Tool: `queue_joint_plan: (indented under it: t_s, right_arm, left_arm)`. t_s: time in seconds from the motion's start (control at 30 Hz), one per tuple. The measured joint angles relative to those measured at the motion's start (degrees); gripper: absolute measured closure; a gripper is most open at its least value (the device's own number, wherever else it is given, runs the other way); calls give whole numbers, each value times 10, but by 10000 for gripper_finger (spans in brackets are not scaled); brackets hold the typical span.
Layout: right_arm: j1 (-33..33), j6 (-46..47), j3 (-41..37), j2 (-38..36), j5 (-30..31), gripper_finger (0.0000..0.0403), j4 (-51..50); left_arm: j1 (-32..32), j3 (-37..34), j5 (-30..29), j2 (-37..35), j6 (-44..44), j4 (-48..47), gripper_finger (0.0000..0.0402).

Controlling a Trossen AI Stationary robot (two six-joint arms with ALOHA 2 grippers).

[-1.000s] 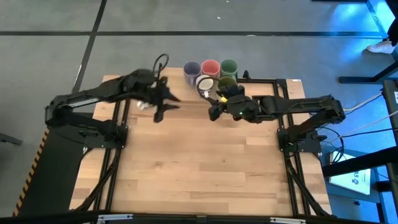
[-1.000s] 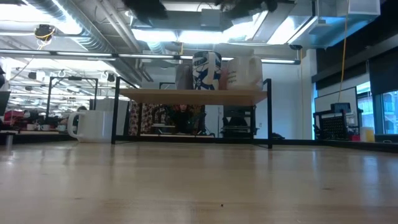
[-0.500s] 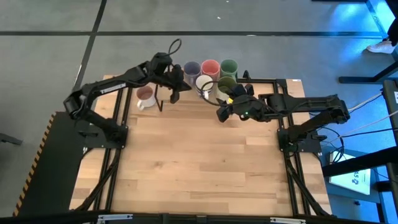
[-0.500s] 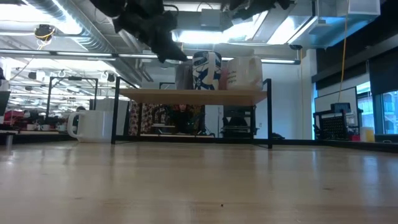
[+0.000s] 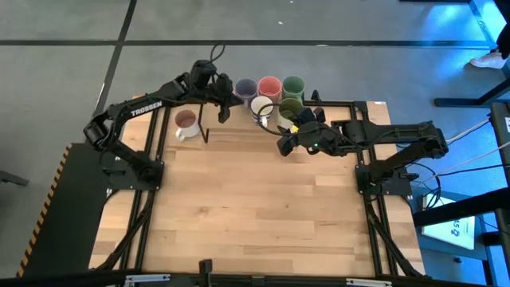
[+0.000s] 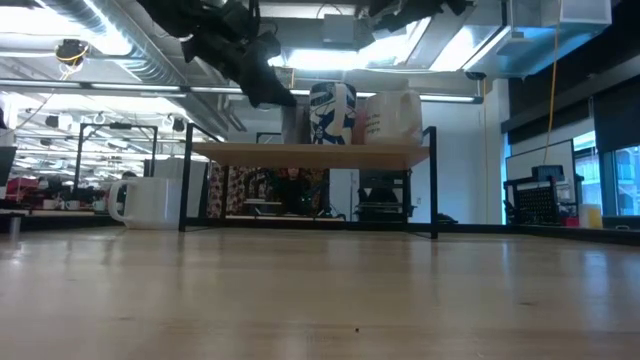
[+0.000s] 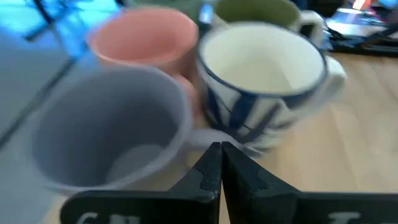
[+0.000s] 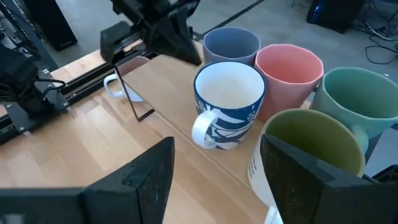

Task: Place coffee mugs
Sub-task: Put the blue mug on the shelf

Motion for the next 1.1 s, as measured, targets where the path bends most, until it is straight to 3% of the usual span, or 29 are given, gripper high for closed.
queue_joint_plan:
  t_s: [0.13,1.1]
  right_arm:
    - [0,0,0,0,11,178,0]
    - [0,4,0,0,19,178,0]
  left_arm:
    - [2,0,11,14,1,-1,399]
    - [9,0,-94,18,5,25,398]
